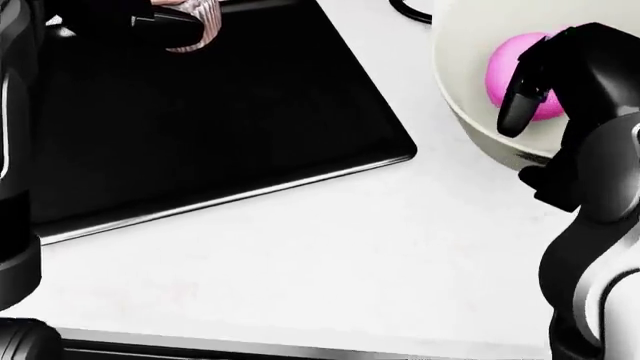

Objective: Pick up the bowl with donut and place it on the tray. Pick up the cupcake and place it on the tray.

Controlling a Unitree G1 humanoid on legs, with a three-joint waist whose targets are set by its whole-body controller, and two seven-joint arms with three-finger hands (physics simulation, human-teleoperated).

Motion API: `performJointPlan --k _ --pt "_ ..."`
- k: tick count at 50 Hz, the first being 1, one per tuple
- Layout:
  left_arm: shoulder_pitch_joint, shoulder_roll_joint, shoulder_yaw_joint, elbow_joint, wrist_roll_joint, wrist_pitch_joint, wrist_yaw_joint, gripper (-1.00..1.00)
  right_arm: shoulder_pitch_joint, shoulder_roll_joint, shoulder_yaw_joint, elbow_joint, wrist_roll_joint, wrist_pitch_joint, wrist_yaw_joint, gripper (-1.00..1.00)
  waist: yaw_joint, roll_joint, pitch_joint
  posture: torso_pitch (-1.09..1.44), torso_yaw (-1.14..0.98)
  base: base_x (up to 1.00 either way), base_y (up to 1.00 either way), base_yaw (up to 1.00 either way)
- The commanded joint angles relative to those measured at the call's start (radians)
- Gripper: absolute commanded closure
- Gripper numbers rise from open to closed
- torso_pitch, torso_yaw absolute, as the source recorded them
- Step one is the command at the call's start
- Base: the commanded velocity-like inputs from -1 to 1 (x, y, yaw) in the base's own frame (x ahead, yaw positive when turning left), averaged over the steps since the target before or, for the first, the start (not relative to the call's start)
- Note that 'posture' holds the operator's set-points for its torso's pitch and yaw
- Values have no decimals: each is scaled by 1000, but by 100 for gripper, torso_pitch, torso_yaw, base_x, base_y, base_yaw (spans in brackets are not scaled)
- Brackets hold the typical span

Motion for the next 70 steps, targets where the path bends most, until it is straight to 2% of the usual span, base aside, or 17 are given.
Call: performJointPlan --k 1,9,19,31,44,51,59,70 --pt "-46 15 13 -45 -1 -29 10 100 -58 -10 -3 -70 -35 -10 16 100 0 -2 -39 0 0 0 0 0" --pt "-53 56 24 -142 -4 60 -14 100 -197 10 14 -121 -74 -3 120 100 -9 9 -26 0 0 0 0 0" --pt "0 109 52 -281 -5 147 -53 100 -341 98 72 -47 -100 15 115 100 -19 21 -16 0 0 0 0 0" --pt "44 165 86 -383 -28 210 -74 100 -493 204 123 153 -76 22 0 100 -20 33 -13 0 0 0 0 0" --pt "48 235 121 -435 -72 261 -78 100 -586 288 158 340 -12 35 -133 100 -18 43 -14 0 0 0 0 0" --pt "56 249 130 -449 -91 267 -70 100 -610 306 165 408 41 30 -221 100 -17 46 -14 0 0 0 0 0" --pt "61 272 143 -482 -116 294 -66 100 -645 333 179 452 75 29 -272 100 -19 49 -12 0 0 0 0 0" --pt "66 281 145 -480 -140 290 -48 100 -640 360 196 519 128 3 -350 100 -20 53 -13 0 0 0 0 0"
